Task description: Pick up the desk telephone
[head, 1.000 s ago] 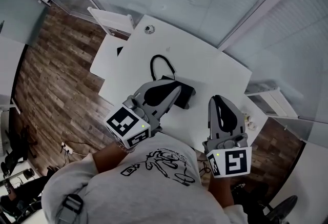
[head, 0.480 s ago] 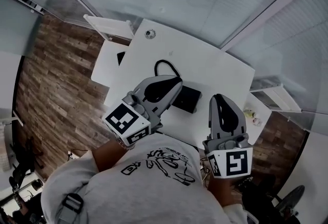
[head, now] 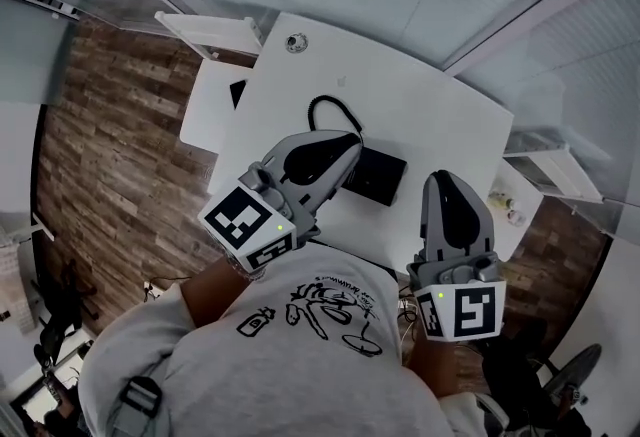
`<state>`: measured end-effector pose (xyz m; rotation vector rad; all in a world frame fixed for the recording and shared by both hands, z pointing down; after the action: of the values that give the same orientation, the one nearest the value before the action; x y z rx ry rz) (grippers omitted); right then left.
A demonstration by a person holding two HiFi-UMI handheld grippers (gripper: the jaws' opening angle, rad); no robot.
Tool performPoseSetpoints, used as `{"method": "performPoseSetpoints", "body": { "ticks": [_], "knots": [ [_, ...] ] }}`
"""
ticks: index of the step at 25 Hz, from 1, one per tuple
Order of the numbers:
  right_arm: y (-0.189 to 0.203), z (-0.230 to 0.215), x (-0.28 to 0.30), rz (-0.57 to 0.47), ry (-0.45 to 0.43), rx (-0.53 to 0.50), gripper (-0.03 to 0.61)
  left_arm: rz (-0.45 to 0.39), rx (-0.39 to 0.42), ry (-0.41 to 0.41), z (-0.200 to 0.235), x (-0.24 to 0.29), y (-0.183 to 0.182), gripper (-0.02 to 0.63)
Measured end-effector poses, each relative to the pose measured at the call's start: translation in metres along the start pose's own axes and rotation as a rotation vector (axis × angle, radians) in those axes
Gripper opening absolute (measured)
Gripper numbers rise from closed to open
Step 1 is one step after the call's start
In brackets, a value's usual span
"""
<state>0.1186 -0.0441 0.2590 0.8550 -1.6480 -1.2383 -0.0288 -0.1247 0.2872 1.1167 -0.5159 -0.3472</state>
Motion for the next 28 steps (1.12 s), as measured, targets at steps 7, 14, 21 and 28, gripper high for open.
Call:
{"method": "performPoseSetpoints", "body": {
  "ticks": [7, 14, 21, 28],
  "knots": [
    [0.039, -0.010, 0.011, 0.053, 0.003, 0.042, 0.021, 0.065, -0.017, 0.004, 0.014, 0.014, 0.034, 0.014],
    [0.073, -0.014, 0.017, 0.100, -0.012, 0.084, 0.021, 0.129, -0.026, -0.006, 0.023, 0.023, 0.069, 0.014],
    [0.110, -0.021, 0.027, 0.163, -0.029, 0.133, 0.021, 0.194, -0.065, 0.000, 0.034, 0.035, 0.108, 0.014],
    [0.147, -0.027, 0.034, 0.212, -0.026, 0.183, 0.023, 0.254, -0.074, -0.020, 0.046, 0.042, 0.145, 0.015]
  ]
}}
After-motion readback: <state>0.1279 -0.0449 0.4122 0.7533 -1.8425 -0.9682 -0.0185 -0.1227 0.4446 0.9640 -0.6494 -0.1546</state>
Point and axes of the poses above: the fingertips, and each gripper's own axes: x forward along the fingers, z to its left, y out of its underside, the point moved 5 cm from there along -x, backward along the fingers, and after that the axes turned 11 degrees about -y, right-handed, at the moved point
